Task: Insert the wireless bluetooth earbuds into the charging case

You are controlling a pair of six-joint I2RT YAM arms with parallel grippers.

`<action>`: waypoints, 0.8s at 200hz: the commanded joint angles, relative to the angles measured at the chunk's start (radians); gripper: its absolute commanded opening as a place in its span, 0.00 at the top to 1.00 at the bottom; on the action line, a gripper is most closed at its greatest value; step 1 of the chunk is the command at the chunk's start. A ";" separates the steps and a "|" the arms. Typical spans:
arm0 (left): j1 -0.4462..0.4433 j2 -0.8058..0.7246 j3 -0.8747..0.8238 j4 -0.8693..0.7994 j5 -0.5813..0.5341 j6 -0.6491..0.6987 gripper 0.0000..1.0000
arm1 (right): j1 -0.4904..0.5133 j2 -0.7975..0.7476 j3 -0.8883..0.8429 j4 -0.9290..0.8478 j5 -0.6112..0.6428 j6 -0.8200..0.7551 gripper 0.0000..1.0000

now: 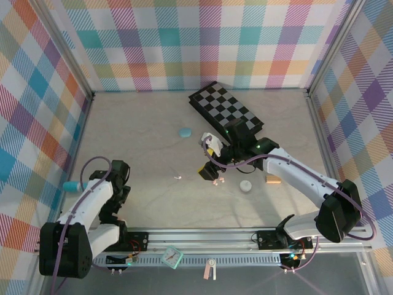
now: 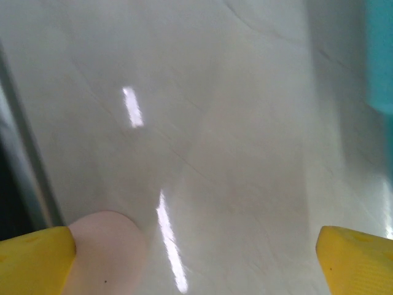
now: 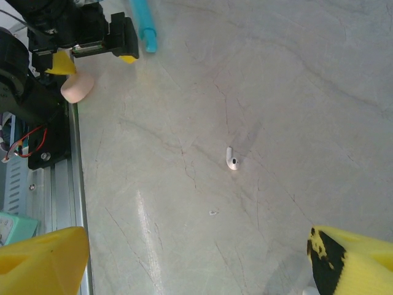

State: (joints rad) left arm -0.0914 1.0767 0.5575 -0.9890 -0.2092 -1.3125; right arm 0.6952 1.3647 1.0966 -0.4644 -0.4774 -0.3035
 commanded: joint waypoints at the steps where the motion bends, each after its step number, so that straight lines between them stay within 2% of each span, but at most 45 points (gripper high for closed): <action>1: -0.066 0.057 0.066 0.054 0.169 -0.063 0.00 | 0.007 0.000 0.004 0.018 -0.001 -0.009 0.08; 36: -0.170 0.163 0.132 0.124 0.173 -0.089 0.00 | 0.006 -0.026 -0.035 0.049 0.014 -0.006 0.08; 57: -0.209 0.207 0.214 0.081 0.125 -0.065 0.00 | 0.007 -0.046 -0.058 0.070 0.010 0.003 0.08; 110: -0.206 0.119 0.302 -0.123 -0.024 -0.018 0.00 | 0.007 -0.060 -0.115 0.126 -0.008 0.014 0.08; 136: -0.175 0.048 0.251 -0.228 -0.044 -0.017 0.00 | 0.007 -0.054 -0.124 0.145 -0.022 0.014 0.08; 160: -0.122 -0.043 0.156 -0.263 -0.003 -0.041 0.00 | 0.007 -0.051 -0.127 0.155 -0.028 0.014 0.08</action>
State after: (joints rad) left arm -0.2592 1.1042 0.7971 -1.1126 -0.2153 -1.3384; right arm 0.6952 1.3163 0.9764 -0.3519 -0.4660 -0.2955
